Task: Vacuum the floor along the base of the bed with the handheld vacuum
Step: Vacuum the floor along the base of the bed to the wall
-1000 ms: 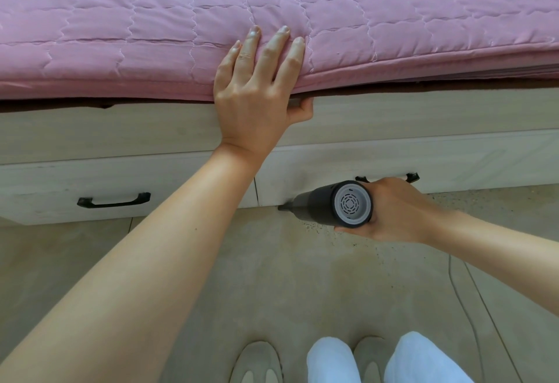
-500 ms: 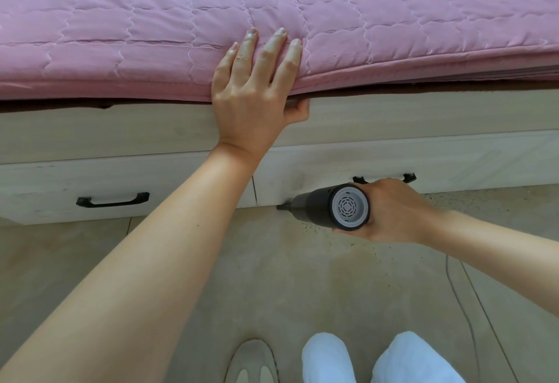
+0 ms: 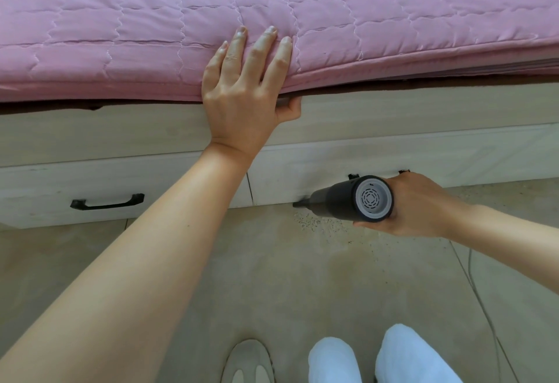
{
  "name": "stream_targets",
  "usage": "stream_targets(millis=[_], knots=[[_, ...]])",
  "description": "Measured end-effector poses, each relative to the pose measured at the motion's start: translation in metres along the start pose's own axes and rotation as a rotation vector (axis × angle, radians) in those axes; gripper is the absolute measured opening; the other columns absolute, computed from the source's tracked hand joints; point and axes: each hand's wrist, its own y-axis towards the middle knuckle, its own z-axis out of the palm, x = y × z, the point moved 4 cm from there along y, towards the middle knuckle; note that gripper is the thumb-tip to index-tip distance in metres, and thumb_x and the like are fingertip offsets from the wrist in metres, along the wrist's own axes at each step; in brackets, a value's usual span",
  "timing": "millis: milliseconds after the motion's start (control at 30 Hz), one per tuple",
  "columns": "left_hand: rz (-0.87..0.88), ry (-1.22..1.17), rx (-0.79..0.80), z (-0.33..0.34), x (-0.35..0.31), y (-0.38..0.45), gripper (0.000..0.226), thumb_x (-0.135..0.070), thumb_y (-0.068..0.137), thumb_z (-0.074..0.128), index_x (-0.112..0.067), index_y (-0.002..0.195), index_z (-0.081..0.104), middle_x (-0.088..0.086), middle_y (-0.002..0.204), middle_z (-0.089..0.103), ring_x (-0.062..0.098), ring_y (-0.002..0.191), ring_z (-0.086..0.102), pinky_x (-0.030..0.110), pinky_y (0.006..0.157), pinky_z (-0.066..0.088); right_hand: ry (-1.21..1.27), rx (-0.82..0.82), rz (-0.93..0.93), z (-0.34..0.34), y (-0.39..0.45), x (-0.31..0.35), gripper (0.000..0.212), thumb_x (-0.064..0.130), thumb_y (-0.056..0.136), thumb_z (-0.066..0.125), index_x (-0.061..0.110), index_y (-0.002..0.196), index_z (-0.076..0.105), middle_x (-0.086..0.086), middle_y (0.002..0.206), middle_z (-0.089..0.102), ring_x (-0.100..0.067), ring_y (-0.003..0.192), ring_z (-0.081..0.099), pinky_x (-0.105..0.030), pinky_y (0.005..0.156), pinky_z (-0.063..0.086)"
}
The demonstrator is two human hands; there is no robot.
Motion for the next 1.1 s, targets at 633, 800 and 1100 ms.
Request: stream_targets(millis=[633,800,1100], knots=[[0.029,0.018,0.007,0.000,-0.002,0.003,0.057,-0.060,0.086,0.051,-0.019,0.121,0.070,-0.001,0.124,0.070,0.031,0.114,0.067,0.045,0.095,0.052,0.036,0.067,0.011,-0.005,-0.001,-0.013,0.048,0.060,0.066,0.069,0.025,0.099,0.061,0.026,0.066,0.047,-0.014,0.065,0.058,-0.020,0.057,0.038],[0.019,0.023,0.008,0.000,-0.003,0.004,0.065,-0.066,0.093,0.037,-0.016,0.119,0.070,0.001,0.124,0.070,0.031,0.114,0.067,0.047,0.095,0.052,0.100,0.079,-0.019,-0.003,0.004,-0.015,0.043,0.057,0.066,0.071,0.028,0.096,0.060,0.034,0.062,0.041,-0.001,0.059,0.047,-0.009,0.054,0.030],[-0.009,0.026,0.077,0.000,-0.008,0.004,0.069,-0.071,0.081,0.056,-0.016,0.123,0.066,0.001,0.126,0.068,0.033,0.117,0.065,0.050,0.096,0.051,0.156,0.179,-0.031,-0.010,-0.003,-0.031,0.040,0.056,0.064,0.074,0.033,0.093,0.058,0.019,0.074,0.062,-0.007,0.068,0.062,-0.018,0.059,0.047]])
